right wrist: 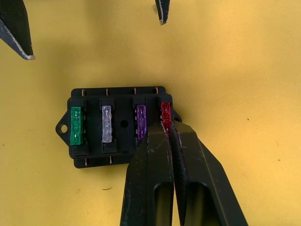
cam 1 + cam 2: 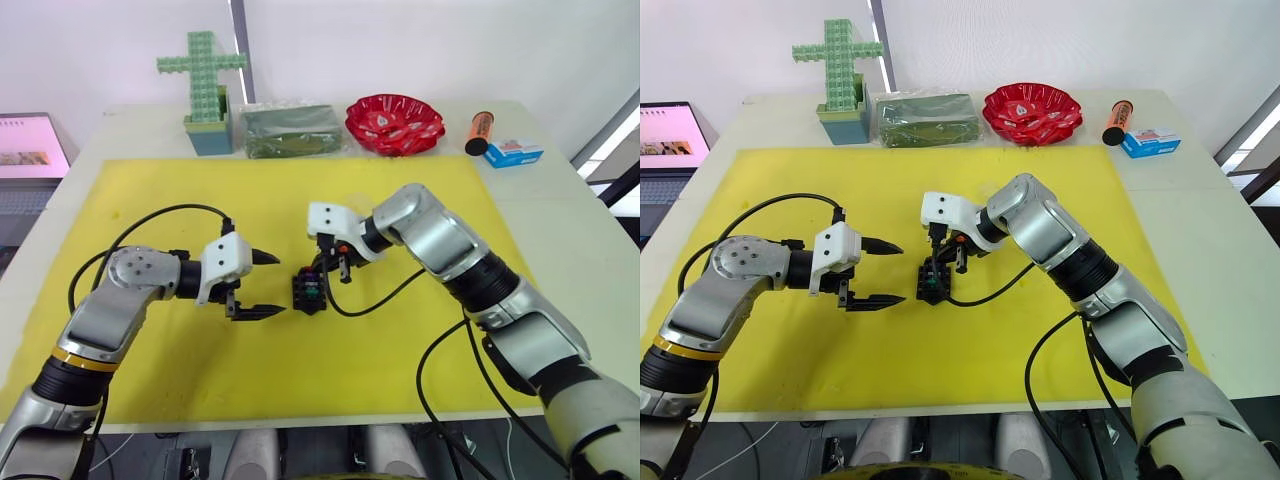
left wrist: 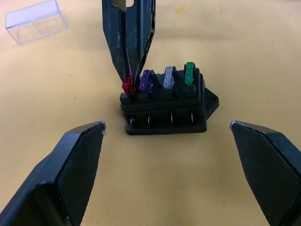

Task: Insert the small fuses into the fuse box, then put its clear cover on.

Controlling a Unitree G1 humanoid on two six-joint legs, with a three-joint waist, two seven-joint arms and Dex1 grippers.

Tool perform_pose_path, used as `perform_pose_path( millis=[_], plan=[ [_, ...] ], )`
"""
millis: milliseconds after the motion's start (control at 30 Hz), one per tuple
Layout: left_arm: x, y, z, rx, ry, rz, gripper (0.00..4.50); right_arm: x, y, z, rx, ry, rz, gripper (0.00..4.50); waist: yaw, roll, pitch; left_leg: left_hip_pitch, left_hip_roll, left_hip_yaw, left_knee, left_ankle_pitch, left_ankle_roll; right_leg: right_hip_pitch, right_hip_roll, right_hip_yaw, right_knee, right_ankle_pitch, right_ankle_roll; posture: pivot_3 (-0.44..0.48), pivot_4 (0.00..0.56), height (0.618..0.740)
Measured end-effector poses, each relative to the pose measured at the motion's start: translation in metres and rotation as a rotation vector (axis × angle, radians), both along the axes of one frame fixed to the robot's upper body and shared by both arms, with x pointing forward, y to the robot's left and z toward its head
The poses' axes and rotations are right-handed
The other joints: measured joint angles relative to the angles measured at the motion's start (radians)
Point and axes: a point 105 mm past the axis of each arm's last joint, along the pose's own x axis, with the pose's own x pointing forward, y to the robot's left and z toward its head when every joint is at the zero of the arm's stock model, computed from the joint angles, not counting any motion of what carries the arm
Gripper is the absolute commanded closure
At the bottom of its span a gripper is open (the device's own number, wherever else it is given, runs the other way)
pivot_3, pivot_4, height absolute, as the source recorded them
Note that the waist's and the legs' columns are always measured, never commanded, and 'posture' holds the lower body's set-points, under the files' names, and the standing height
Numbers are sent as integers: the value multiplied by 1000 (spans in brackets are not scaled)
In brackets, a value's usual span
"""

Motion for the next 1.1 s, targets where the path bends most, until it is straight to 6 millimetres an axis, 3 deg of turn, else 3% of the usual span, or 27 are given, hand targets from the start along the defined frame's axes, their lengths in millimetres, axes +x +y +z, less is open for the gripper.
perform_pose_path(
  millis=[200, 333, 1100],
  plan=[
    [0, 0, 0, 0, 0, 0, 0, -1, 0, 2, 6, 5, -10, 4474, 0, 0, 0, 0, 0, 0, 0, 0, 0, 0, 0, 0, 0, 0, 0, 0, 150, 740],
    [0, 0, 0, 0, 0, -1, 0, -2, 1, 3, 10, 11, -7, 3443, 0, 0, 0, 0, 0, 0, 0, 0, 0, 0, 0, 0, 0, 0, 0, 0, 150, 740],
    [0, -1, 0, 2, 0, -5, 0, -11, -2, 12, 27, 23, 23, 3443, 1, 0, 0, -1, 0, 0, 0, 0, 0, -1, 0, 0, 0, 0, 0, 0, 150, 740]
  ],
)
